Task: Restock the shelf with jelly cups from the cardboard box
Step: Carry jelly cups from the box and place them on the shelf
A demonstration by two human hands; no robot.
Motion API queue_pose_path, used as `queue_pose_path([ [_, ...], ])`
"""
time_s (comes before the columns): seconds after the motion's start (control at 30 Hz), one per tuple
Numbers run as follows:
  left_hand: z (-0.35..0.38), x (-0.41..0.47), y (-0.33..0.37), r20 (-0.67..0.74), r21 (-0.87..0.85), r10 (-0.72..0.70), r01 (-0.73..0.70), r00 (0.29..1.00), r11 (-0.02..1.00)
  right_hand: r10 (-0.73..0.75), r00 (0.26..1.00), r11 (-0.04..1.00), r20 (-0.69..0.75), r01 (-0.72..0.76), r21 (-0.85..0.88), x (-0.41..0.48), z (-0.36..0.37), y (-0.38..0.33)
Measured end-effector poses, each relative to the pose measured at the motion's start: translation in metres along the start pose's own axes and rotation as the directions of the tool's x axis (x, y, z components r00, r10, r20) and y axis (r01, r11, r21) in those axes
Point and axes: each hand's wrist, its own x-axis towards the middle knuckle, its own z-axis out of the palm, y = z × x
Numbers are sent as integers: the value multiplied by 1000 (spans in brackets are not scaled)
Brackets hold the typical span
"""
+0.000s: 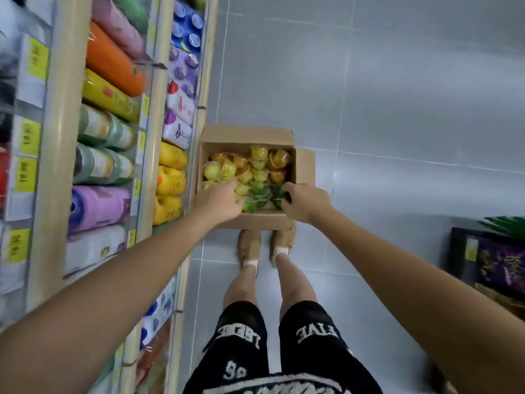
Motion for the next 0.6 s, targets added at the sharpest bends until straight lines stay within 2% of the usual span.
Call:
queue_pose_path([
  [0.13, 63, 54, -20, -13, -184, -60, 57, 998, 981, 39, 998, 998, 40, -41, 44, 64, 60, 11],
  [0.2, 97, 81, -29, 37, -298, -123, 129, 992, 946, 60, 997, 995, 53, -64, 78, 96, 93, 16],
  [0.3, 149, 125, -37, 102, -346, -153, 179, 983, 921, 94, 992, 983, 83, -106, 147, 148, 145, 26],
  [0.43, 215, 192, -50, 139, -187, -118, 144, 983, 972, 110, 990, 976, 91, -124, 179, 217, 208, 43],
  [0.6, 268, 256, -64, 169, -8, -66, 68, 983, 998, 63, 993, 994, 99, -71, 81, 277, 268, 64],
])
